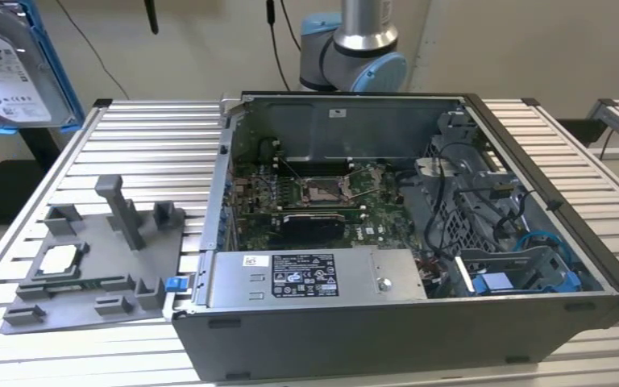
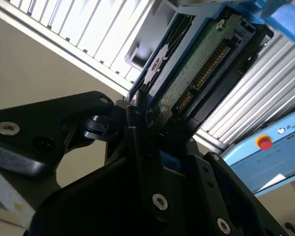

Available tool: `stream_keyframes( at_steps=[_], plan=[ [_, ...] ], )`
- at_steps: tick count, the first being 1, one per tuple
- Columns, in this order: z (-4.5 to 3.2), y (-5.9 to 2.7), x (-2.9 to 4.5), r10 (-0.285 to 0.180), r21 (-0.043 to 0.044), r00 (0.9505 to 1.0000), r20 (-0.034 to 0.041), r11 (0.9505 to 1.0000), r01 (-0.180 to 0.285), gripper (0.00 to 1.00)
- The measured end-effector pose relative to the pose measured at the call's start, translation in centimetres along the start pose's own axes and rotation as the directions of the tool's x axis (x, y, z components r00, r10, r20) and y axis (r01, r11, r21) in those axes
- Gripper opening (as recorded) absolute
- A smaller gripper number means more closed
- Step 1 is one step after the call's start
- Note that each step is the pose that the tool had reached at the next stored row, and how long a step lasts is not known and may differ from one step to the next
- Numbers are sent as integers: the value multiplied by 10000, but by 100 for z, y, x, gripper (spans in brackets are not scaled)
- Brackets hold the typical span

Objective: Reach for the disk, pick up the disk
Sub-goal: 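Pick up the disk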

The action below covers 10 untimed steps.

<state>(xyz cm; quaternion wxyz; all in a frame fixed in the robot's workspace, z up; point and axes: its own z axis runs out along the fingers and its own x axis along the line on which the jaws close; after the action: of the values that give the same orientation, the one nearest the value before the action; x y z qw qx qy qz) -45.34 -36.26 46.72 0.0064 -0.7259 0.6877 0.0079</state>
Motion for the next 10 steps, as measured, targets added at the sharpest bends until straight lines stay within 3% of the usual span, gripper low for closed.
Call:
stream_keyframes(
  at_steps=[10],
  plan=[
    [-93, 0, -2, 0, 0, 10000, 0, 10000, 0, 0]
  ],
)
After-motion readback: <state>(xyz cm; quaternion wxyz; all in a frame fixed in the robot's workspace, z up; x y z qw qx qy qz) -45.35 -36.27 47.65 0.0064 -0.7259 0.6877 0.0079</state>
